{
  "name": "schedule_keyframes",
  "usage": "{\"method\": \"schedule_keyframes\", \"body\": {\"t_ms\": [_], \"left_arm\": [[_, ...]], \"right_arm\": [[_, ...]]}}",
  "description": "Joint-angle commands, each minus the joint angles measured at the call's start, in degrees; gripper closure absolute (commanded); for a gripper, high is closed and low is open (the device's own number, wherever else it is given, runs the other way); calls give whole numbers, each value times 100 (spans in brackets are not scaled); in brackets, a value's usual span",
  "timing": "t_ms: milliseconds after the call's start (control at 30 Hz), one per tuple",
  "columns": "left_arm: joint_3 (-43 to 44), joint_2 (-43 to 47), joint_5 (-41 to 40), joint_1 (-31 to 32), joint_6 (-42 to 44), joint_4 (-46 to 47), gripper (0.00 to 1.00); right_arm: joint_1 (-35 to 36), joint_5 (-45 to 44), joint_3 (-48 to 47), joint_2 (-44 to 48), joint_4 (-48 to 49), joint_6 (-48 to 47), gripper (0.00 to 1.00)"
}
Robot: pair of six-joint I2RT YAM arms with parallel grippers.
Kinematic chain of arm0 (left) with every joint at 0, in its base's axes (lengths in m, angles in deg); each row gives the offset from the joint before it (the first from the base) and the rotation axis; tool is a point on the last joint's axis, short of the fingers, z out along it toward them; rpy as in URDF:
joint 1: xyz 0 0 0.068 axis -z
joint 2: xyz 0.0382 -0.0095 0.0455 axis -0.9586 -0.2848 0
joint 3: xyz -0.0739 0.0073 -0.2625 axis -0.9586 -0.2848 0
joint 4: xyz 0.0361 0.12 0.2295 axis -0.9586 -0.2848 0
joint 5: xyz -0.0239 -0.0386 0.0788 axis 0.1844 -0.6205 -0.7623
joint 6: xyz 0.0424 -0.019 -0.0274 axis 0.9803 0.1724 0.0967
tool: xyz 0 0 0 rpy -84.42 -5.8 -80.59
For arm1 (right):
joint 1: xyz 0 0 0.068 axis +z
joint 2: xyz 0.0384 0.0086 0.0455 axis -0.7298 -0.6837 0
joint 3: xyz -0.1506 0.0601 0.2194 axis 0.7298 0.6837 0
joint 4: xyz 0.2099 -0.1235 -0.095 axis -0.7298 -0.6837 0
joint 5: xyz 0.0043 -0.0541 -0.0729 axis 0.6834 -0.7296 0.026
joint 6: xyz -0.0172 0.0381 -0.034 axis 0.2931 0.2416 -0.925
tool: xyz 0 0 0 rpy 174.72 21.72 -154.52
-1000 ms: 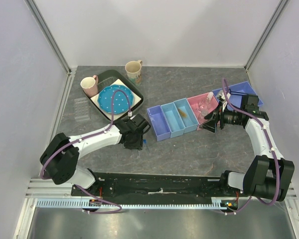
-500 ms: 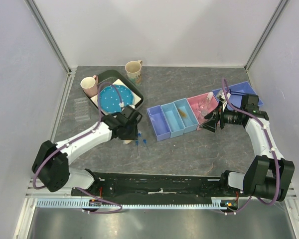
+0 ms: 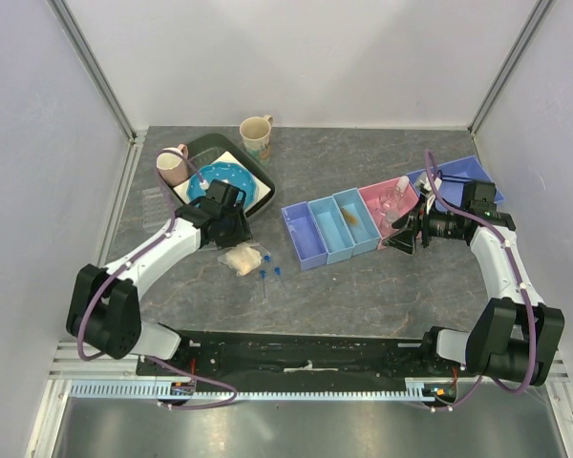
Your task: Organize the chemistry lab equipment
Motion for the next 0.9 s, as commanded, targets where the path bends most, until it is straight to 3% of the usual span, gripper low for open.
{"method": "schedule_keyframes", "body": {"t_ms": [0, 67, 133, 433, 867], "left_arm": [[211, -252, 69, -187, -880, 370, 45], [158, -270, -88, -187, -1162, 458, 44], [158, -357, -525, -187, -2030, 136, 44], [8, -533, -774, 111, -4281, -8, 41], [211, -1069, -1153, 147, -5004, -289, 46]], "right_arm": [[-14, 122, -233, -43, 32, -200, 21], [-14, 140, -242, -61, 32, -191, 21], [-14, 148, -242, -70, 23, -200, 22], [-14, 131, -260, -79, -30, -244, 21], [-14, 95, -286, -35, -109, -341, 22]]}}
